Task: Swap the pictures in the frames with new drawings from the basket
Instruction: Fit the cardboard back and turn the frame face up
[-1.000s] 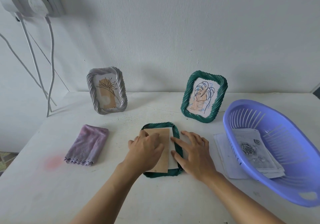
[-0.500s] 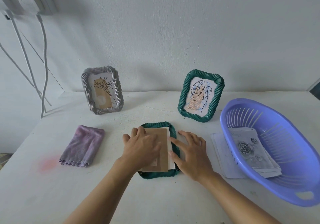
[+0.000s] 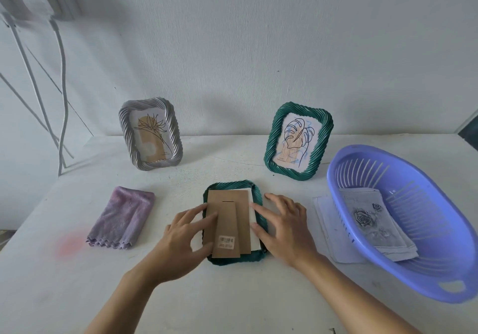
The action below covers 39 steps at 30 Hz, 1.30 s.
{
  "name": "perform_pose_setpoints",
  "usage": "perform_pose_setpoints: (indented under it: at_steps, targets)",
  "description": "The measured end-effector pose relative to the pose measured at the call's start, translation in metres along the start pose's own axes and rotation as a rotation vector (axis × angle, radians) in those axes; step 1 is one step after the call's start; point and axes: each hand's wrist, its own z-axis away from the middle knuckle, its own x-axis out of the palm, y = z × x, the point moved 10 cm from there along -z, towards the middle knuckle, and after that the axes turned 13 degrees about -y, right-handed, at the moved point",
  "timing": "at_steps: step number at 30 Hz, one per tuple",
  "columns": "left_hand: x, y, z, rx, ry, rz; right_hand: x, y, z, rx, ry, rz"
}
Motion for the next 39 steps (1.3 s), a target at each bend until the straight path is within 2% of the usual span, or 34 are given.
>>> perform_pose_setpoints:
  at_steps: [5,12,27,39]
  targets:
    - [0.006,-0.003,0.011,0.078,0.011,-0.021,0.0,0.001,-0.001,-0.003,0.004,-0.018]
    - [0.012,-0.002,0.021,0.073,-0.004,-0.04,0.001,0.003,0.0,0.001,0.027,-0.001]
    - [0.016,0.007,0.019,-0.031,0.211,-0.154,0.001,0.003,-0.001,-0.01,0.036,0.014]
    - [0.022,0.009,0.022,-0.081,0.297,-0.099,0.007,0.007,-0.004,-0.002,0.014,0.035]
